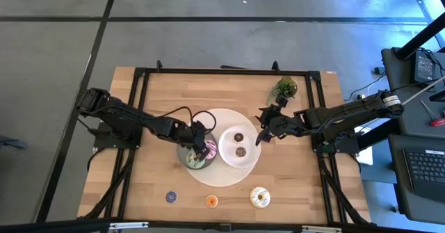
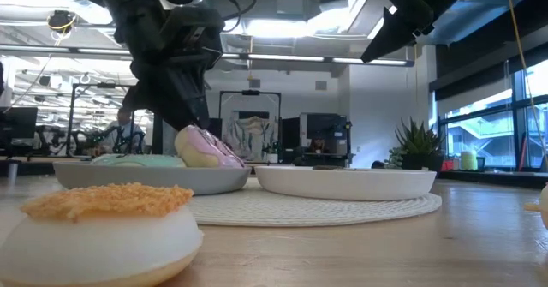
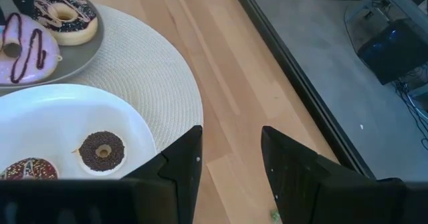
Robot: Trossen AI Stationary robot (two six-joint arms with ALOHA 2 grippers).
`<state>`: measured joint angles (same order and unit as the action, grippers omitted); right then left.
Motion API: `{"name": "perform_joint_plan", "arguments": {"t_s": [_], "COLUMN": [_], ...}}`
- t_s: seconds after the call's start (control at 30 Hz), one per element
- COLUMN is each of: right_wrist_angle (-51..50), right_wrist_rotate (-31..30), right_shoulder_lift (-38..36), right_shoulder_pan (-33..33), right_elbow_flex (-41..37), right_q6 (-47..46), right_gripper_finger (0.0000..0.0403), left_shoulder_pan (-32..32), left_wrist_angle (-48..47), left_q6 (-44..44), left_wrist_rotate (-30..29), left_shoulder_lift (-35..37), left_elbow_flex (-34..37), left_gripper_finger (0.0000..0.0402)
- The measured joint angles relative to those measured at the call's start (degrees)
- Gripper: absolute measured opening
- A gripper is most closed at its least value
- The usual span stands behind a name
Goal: Pick & Place donuts
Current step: Put the large purple donut on the gray plate, then put the small orange donut on the white plate
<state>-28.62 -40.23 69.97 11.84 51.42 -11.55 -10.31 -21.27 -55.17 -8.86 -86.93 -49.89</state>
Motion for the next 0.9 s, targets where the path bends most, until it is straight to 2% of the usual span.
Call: {"name": "perform_joint_plan", "arguments": {"t_s": [0.3, 0.53, 0.7, 0.8, 0.9], "right_wrist_angle": [-0.31, -0.61, -0.68, -0.65, -0.57], "right_wrist_rotate": [1.75, 2.58, 2.54, 2.49, 2.45], "right_shoulder_lift": [0.00, 0.00, 0.00, 0.00, 0.00], "right_shoulder_pan": [-0.01, -0.02, 0.00, 0.00, 0.00], "right_elbow_flex": [0.00, -0.02, -0.02, -0.02, -0.02], "right_q6": [-0.20, -0.46, -1.70, -1.73, -1.89], "right_gripper_finger": [0.0155, 0.0155, 0.0155, 0.0155, 0.0155], "left_shoulder_pan": [3.22, 3.20, -2.91, -8.15, -13.14], "left_wrist_angle": [-3.39, -4.89, -5.62, -5.71, -5.80], "left_q6": [3.82, 9.19, 10.54, 9.08, 7.77], "left_wrist_rotate": [1.91, 0.55, 5.97, 4.62, 0.63], "left_shoulder_lift": [3.00, 10.41, 13.72, 13.37, 11.51], "left_elbow_flex": [0.03, 0.02, 0.02, 0.02, 0.00], "left_gripper_finger": [0.0136, 0.0135, 0.0136, 0.0134, 0.0137]}}
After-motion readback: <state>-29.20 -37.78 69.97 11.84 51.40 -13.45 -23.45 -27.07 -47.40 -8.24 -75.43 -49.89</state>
